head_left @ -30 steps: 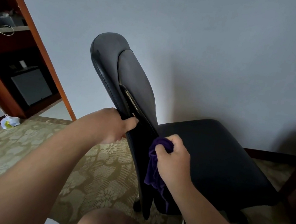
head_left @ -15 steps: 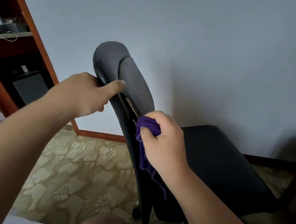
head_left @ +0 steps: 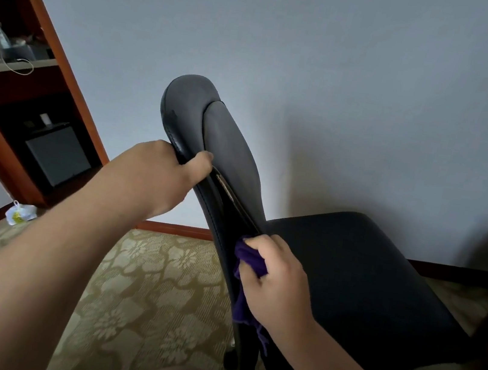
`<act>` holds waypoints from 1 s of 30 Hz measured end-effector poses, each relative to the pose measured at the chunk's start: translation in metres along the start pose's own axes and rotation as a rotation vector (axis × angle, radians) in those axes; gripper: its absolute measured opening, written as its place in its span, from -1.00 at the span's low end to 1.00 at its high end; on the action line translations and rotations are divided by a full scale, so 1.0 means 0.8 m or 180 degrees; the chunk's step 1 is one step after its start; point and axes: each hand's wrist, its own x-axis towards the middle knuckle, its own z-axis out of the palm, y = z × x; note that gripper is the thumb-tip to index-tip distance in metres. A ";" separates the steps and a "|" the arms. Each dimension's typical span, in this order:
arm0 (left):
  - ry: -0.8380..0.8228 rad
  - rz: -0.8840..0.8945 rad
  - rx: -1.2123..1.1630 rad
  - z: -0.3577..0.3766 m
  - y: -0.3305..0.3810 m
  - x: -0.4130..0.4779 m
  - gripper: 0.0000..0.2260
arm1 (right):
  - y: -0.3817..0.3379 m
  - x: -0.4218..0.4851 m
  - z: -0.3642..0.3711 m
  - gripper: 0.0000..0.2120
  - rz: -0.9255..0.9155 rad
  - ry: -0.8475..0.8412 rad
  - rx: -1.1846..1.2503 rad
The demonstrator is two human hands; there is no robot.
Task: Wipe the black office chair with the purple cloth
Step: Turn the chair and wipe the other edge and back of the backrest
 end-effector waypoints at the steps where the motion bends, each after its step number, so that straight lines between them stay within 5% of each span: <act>1: -0.0094 -0.0171 -0.0162 -0.001 0.001 0.001 -0.75 | -0.004 0.005 0.000 -0.79 0.0008 0.0062 0.0098; 8: -0.0066 0.0004 0.0195 0.004 -0.005 -0.002 -0.82 | -0.050 0.063 -0.006 -0.82 -0.0051 0.0192 0.0421; 11: -0.0193 -0.0338 -0.0136 0.002 -0.001 -0.001 -0.45 | -0.043 0.063 -0.005 -0.87 0.0066 0.0069 0.0425; 14: -0.0155 -0.0363 -0.0129 0.003 0.000 -0.002 -0.46 | -0.020 0.037 -0.005 -0.86 0.0249 -0.0037 0.0449; 17: -0.0314 0.0221 0.0829 0.000 -0.001 -0.004 -0.80 | -0.005 0.017 -0.005 -0.82 0.0483 -0.0117 0.0385; 21: -0.0395 0.0768 0.1467 0.000 -0.008 0.001 -0.70 | -0.016 0.025 -0.005 -0.77 0.0712 -0.0088 0.0610; 30: -0.0336 0.1108 0.2172 0.005 -0.017 0.006 -0.63 | -0.070 0.080 -0.012 -0.84 0.0068 0.0069 0.0680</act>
